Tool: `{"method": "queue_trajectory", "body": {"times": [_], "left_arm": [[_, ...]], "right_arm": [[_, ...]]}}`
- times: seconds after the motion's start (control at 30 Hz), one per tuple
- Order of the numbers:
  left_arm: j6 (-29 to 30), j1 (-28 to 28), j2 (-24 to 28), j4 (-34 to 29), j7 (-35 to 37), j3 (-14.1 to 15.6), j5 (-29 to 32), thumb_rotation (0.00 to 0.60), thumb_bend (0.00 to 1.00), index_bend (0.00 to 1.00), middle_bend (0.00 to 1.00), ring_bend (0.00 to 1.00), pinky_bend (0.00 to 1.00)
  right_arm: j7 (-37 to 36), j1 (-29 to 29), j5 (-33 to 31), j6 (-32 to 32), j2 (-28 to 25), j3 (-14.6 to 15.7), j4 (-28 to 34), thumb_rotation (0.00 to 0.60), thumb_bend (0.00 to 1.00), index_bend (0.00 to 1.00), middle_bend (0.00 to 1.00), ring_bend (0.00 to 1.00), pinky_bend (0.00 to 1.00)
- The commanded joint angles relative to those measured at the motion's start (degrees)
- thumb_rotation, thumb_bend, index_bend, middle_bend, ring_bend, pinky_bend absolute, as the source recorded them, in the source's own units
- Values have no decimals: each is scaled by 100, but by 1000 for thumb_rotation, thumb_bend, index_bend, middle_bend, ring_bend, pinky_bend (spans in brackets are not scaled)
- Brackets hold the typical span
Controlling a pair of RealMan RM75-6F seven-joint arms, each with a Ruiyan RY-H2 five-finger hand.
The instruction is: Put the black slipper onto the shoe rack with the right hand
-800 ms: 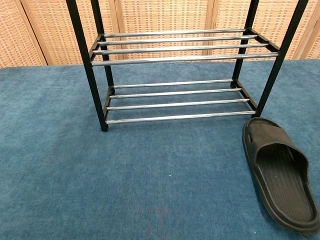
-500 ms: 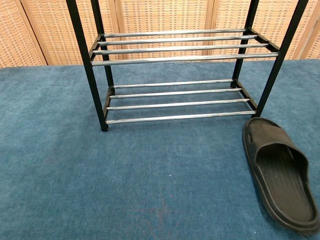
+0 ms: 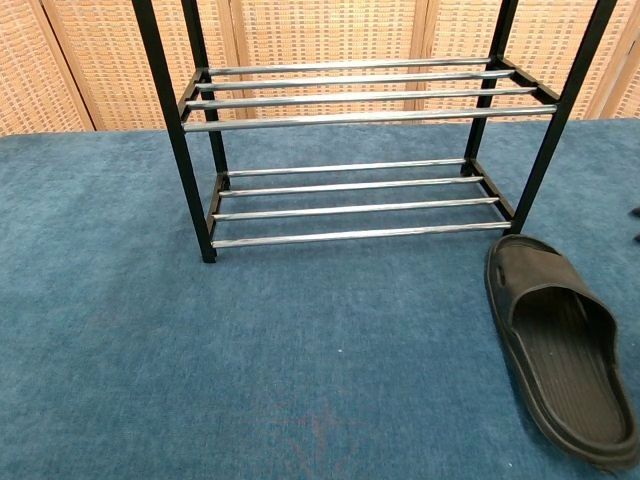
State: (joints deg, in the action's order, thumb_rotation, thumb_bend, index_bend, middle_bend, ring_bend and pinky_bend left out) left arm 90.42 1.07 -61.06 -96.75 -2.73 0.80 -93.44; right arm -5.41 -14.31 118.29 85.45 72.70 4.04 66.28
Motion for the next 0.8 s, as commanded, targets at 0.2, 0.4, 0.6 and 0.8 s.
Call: {"method": "queue_trajectory", "body": {"times": [0.2,0.4,0.6,0.8], "left_arm": [[-266,121,-5,-28,-59,-65,213,600,157,0,0,0,0],[-336,153,1,-43,-55,-94,312,600,158,0,0,0,0],[-341,160,7,-53,-43,-94,325,600,157,0,0,0,0],[-363,174,7,-51,-54,-90,335,600,157,0,0,0,0]], "right_arm": [[-927,-749,652,375,1507,357,-2383,600,0,0,0,0,0],[-1027,-937,580,259,1889,555,-2929,600,0,0,0,0,0],[-836,-1170,563,99,2082,742,-3035,600,0,0,0,0,0],[-548,-1486,558,-105,1966,854,-2672,600,0,0,0,0,0]]}}
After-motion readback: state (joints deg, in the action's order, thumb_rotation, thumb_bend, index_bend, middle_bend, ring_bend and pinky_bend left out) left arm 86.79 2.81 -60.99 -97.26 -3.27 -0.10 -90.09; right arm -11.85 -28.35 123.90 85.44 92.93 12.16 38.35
